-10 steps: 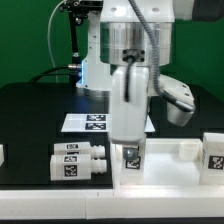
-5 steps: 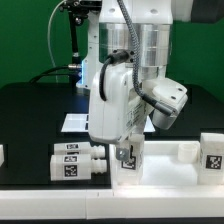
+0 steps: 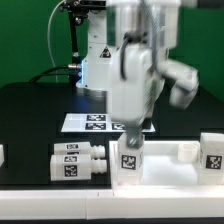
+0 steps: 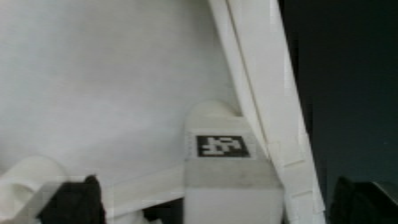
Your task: Assemble square table
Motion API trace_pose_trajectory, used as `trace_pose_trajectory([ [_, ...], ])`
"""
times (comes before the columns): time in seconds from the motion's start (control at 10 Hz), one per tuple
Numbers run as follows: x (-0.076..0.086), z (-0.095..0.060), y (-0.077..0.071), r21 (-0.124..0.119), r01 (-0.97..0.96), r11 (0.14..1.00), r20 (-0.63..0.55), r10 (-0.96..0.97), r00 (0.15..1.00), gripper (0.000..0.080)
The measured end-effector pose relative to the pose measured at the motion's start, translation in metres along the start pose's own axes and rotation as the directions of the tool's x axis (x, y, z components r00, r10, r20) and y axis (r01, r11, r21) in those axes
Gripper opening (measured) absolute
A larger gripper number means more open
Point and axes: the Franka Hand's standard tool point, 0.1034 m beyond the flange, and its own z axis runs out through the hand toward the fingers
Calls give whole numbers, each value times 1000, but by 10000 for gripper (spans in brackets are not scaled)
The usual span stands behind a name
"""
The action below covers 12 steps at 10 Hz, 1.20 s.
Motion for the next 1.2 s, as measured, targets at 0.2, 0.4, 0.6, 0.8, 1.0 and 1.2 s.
trace_pose_trajectory([
  [0.2,1,5,0,0,2,1000,-6,-2,1000,648],
  [0.4,1,6,0,-1,3,1000,-7,-3,1000,649],
  [0.6,1,6,0,-1,3,1000,-7,-3,1000,649],
  [0.8,1,7,1,-2,4,1000,-8,-4,1000,649],
  [1.0,-7,5,8,-6,55,998,-6,-55,998,649],
  [1.2,-27,3,35,-29,172,985,-4,-173,985,649],
])
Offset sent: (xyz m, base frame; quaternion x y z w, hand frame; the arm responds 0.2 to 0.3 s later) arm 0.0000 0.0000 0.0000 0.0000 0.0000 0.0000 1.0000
